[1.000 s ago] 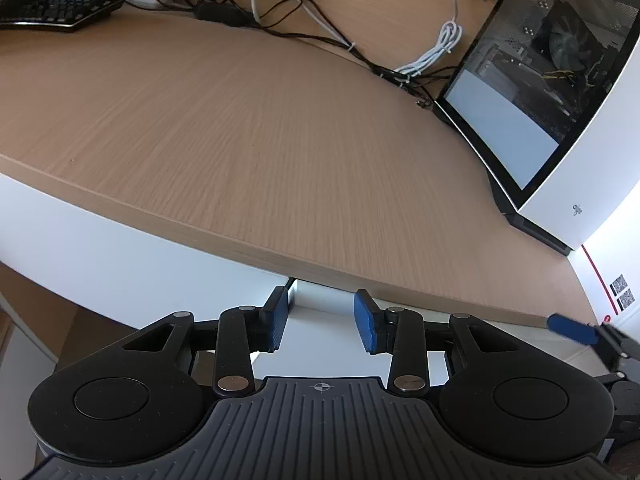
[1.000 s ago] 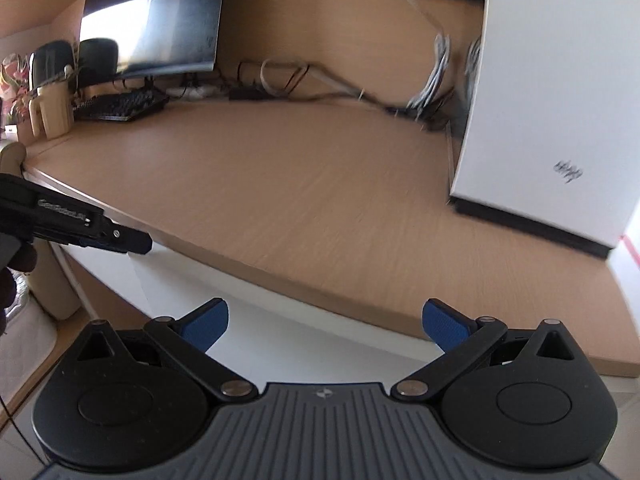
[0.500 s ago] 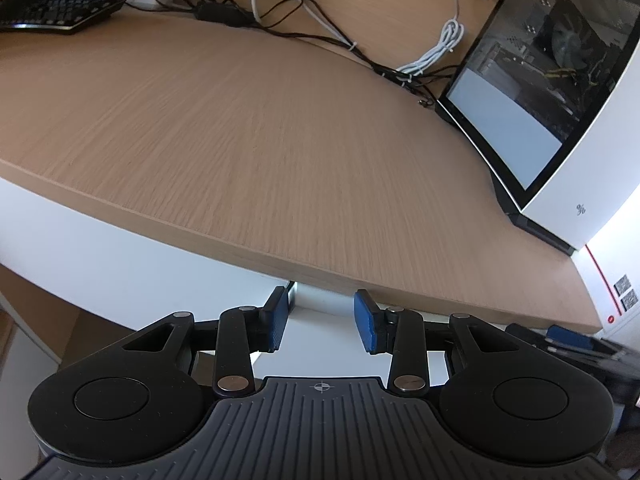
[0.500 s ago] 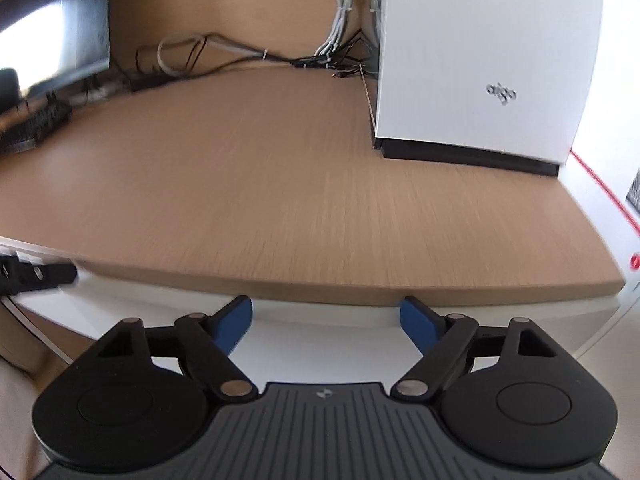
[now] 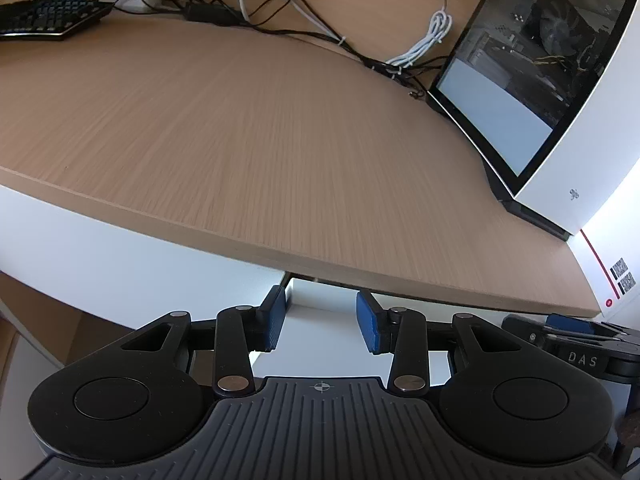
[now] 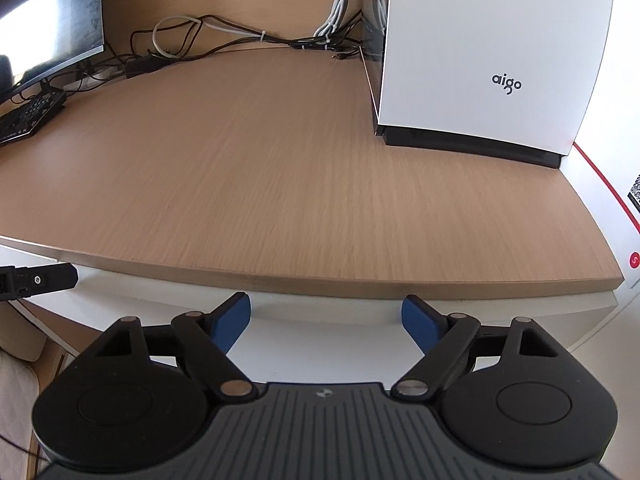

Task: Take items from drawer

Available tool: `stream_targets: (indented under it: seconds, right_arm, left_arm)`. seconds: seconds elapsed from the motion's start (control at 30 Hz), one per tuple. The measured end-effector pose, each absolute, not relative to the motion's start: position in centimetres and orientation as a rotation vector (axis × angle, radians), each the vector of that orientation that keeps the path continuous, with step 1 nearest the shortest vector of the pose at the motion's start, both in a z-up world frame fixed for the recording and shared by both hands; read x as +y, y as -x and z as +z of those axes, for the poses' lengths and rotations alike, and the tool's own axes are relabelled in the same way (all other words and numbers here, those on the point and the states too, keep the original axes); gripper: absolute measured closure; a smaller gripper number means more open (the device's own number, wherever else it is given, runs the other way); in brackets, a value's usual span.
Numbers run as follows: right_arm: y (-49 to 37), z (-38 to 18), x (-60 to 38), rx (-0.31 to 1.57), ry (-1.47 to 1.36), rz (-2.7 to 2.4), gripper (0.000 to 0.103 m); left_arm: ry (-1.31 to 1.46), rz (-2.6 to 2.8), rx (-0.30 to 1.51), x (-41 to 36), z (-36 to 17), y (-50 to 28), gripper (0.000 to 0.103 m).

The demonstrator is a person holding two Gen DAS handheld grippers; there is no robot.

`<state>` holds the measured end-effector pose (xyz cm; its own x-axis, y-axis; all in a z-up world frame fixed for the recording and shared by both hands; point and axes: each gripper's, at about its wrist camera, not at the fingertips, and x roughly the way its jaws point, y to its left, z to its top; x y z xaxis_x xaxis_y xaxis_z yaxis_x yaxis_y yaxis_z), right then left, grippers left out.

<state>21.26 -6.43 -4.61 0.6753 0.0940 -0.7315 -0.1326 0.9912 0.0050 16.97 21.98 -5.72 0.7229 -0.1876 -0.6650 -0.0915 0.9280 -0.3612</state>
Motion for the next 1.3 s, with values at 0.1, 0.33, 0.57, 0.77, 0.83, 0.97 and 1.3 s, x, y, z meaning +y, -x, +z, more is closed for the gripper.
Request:
stream_targets:
  seconds: [0.1, 0.33, 0.57, 0.77, 0.83, 0.97, 1.3]
  right_arm:
    - [-20.3, -5.3, -5.2, 0.821, 0.167, 0.151, 0.015]
    - [-18.1, -4.4, -6.1, 0.778, 0.022, 0.188, 0.021]
    - [-21.2, -3.9, -6.3, 0.837, 0.039, 0.175, 0.047]
    - [-21.4, -4.2, -6.0, 0.856, 0.051, 0.159, 0.049]
    - [-21.4, -4.2, -6.0, 0.867, 0.057, 0.167, 0.049]
    - [-21.2, -4.2, -6.2, 0.887, 0.059, 0.181, 0.049]
    - [-18.5, -4.1, -6.0, 0.908, 0.084, 0.202, 0.048]
  left_arm:
    - [0.386, -0.059, 0.770, 22.0, -5.7, -16.8, 0.061]
    - [0.391, -0.068, 0.776, 22.2, -5.7, -16.3, 0.061]
    - [0.401, -0.071, 0.772, 22.2, -5.8, -15.9, 0.061]
    - [0.405, -0.073, 0.769, 22.3, -5.8, -15.7, 0.061]
    - [0.407, -0.075, 0.768, 22.3, -5.9, -15.5, 0.061]
    - [0.412, -0.081, 0.772, 22.4, -5.9, -15.0, 0.061]
    - [0.137, -0.193, 0.756, 19.1, -0.4, -14.3, 0.072]
